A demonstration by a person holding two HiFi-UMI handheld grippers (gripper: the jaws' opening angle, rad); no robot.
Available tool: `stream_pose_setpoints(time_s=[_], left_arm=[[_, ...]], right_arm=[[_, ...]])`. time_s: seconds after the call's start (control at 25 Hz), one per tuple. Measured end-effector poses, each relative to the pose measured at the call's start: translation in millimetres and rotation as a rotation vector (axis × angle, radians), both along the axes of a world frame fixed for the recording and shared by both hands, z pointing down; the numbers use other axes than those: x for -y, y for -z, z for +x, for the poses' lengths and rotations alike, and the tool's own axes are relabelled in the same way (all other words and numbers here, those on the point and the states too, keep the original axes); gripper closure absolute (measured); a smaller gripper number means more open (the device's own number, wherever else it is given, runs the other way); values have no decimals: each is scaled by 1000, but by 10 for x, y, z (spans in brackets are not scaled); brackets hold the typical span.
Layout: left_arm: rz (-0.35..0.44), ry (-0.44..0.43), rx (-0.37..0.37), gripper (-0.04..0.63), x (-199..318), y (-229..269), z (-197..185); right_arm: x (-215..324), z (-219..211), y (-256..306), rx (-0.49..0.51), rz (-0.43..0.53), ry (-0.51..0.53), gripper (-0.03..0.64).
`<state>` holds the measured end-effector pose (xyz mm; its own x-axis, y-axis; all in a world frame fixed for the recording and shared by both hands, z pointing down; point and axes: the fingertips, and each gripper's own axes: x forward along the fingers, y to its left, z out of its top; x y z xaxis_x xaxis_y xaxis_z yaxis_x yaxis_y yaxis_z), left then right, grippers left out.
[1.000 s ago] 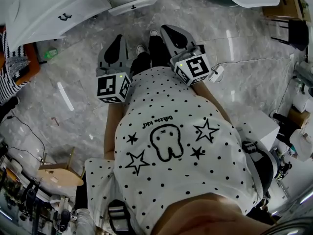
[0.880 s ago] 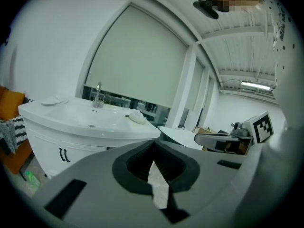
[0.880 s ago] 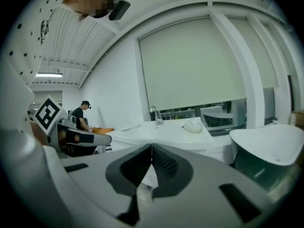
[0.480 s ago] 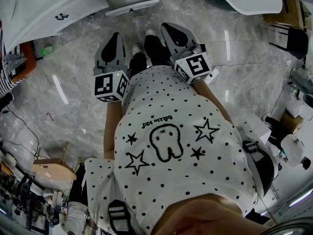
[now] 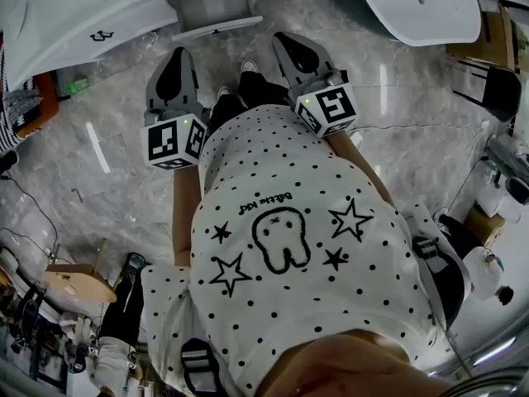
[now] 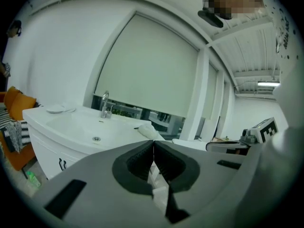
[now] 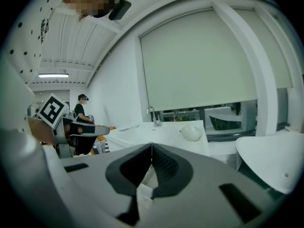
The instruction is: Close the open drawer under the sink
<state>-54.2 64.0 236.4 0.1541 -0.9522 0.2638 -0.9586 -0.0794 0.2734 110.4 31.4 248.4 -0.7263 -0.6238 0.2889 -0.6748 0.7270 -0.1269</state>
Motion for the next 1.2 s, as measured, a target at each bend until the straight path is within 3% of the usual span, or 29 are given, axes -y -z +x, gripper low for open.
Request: stream_pose_setpoints(time_s=[0.64, 1.2], left_arm=[[30, 60, -1, 589, 126, 183, -252], [12, -17, -16, 589, 876, 110, -648]], right_arm=[[148, -116, 99, 11, -16, 15, 603], [803, -452, 45, 3, -30, -88, 603]])
